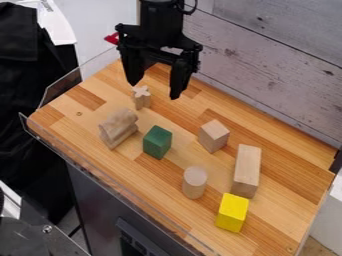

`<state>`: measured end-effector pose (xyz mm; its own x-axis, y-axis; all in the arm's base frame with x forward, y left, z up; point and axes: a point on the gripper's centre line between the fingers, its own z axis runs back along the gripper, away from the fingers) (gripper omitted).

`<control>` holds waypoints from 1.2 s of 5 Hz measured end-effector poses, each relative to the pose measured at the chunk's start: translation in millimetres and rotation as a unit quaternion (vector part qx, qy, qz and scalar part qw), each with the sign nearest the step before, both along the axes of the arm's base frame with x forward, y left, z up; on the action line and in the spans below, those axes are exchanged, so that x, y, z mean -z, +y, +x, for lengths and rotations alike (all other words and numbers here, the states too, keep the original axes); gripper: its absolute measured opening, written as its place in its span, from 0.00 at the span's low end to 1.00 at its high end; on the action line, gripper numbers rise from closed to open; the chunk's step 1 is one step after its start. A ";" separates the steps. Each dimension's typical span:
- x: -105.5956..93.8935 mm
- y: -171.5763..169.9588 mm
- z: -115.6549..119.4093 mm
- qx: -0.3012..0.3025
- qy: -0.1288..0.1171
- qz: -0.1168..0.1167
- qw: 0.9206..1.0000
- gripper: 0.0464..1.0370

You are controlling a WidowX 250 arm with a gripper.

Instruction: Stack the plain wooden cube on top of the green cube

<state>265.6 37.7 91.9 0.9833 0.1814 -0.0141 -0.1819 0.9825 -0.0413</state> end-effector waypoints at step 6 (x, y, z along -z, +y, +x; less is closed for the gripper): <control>44.5 -44.2 28.9 0.091 0.012 -0.014 0.996 0.96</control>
<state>294.5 -6.4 47.3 0.9992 -0.0013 -0.0406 -0.0014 0.9978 -0.0668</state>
